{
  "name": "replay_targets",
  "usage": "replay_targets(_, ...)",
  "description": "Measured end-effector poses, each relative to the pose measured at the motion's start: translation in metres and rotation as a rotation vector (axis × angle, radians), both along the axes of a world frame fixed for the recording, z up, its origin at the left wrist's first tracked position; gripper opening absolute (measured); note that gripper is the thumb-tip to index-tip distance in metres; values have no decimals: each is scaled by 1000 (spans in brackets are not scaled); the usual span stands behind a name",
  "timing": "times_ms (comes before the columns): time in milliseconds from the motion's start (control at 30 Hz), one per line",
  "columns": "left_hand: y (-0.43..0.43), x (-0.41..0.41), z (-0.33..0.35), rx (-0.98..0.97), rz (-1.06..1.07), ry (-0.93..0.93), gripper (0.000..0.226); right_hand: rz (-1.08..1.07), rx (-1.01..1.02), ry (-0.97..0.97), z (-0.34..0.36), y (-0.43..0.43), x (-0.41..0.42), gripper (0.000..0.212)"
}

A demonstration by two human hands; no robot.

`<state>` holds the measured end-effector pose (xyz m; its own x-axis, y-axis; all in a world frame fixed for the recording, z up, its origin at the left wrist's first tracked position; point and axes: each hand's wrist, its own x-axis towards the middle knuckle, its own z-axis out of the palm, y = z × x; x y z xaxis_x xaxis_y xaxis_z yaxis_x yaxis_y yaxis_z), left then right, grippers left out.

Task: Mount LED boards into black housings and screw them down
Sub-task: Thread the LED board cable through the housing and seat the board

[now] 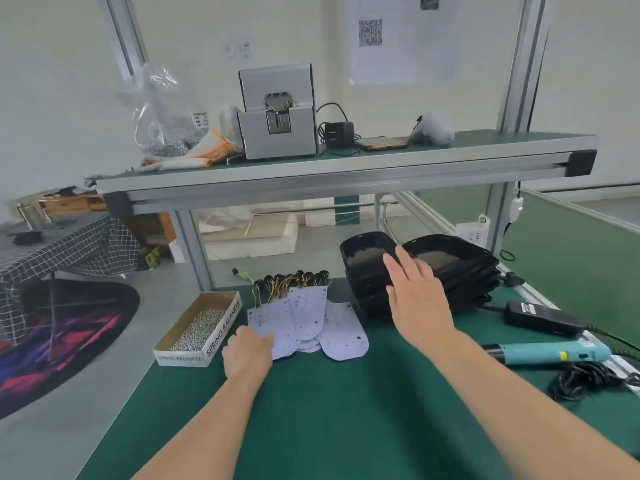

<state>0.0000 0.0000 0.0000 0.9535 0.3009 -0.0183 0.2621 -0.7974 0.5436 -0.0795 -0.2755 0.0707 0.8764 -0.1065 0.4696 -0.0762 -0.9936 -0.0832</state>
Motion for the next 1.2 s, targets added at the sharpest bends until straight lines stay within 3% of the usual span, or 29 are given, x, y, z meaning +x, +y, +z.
replay_targets(167, -2, 16, -5, -22, 93, 94, 70, 16, -88, 172, 30, -5, 50, 50)
replay_targets(233, -1, 21, -3, -79, 120, 136, 63, 11, -160, 235, 29, -6, 55, 37)
replay_targets(300, 2, 22, 0, -177, 149, 148, 42, -2, -215, 286, 34, -6, 56, 20)
replay_targets(367, 6, 26, 0, -306, 171, 100, 32, 55, -233, 275, 35, -8, 57, 24)
replay_targets(467, 10, 31, -1, -458, 130, 41, 37, 142, -295, 215, 29, -17, 58, 31)
replay_targets(633, 4, 19, 10, -1062, 49, 29, 6, 197, -352, 202, 26, -26, 58, 34)
replay_targets(800, 5, -10, 23, -1455, -78, -26, 17, 208, -359, 77, 33, -25, 50, 30)
replay_targets(1033, 28, -53, 38, -1521, -374, -66, 29, 405, -279, -436, 18, -13, -21, 29)
replay_targets(1200, 45, -74, 58, -1478, -540, -81, 31, 619, -206, -355, -47, -12, -95, 32)
